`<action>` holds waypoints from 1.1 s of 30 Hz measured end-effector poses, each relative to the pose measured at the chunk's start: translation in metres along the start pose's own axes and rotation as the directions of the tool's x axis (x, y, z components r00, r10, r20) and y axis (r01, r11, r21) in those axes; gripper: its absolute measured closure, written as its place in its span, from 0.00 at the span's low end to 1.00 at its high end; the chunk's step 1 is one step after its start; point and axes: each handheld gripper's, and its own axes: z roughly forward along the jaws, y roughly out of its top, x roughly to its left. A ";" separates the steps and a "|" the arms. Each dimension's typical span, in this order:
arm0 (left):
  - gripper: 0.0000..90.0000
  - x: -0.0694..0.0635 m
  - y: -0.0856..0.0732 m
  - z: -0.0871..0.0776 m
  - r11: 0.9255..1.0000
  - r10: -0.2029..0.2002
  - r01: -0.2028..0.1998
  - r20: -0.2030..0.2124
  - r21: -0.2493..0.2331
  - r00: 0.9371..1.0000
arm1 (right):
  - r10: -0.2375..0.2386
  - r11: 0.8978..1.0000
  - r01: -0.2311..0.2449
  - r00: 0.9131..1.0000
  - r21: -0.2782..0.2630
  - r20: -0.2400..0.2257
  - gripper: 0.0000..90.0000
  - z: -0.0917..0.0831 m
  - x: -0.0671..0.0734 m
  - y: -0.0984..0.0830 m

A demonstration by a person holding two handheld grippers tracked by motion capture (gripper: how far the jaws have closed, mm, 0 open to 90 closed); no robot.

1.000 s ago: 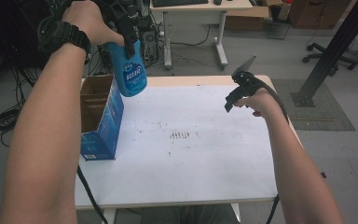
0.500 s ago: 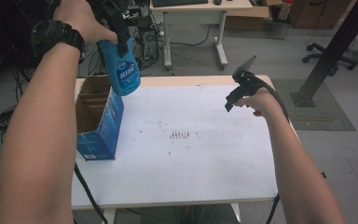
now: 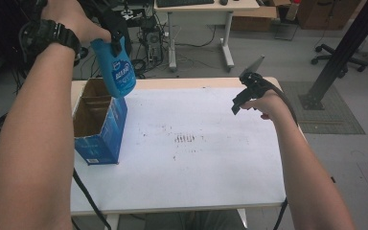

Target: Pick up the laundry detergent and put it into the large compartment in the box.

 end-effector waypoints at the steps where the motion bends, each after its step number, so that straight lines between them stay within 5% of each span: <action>1: 0.42 0.001 -0.001 0.000 1.000 -0.002 0.002 -0.007 -0.002 1.000 | -0.001 1.000 0.001 1.000 -0.001 0.001 0.15 0.000 0.000 0.000; 12: 0.42 0.017 -0.014 -0.002 0.993 -0.116 0.116 -0.042 0.003 0.992 | -0.005 1.000 0.005 1.000 0.000 0.003 0.15 -0.001 0.003 0.000; 17: 0.42 0.022 -0.019 -0.002 0.991 -0.130 0.131 -0.079 0.007 0.988 | -0.002 1.000 0.002 1.000 -0.001 0.005 0.15 -0.001 0.003 0.000; 33: 0.42 0.036 -0.031 0.003 0.983 -0.182 0.184 -0.075 0.019 0.980 | 0.010 1.000 -0.010 1.000 -0.005 0.018 0.15 -0.007 0.001 0.001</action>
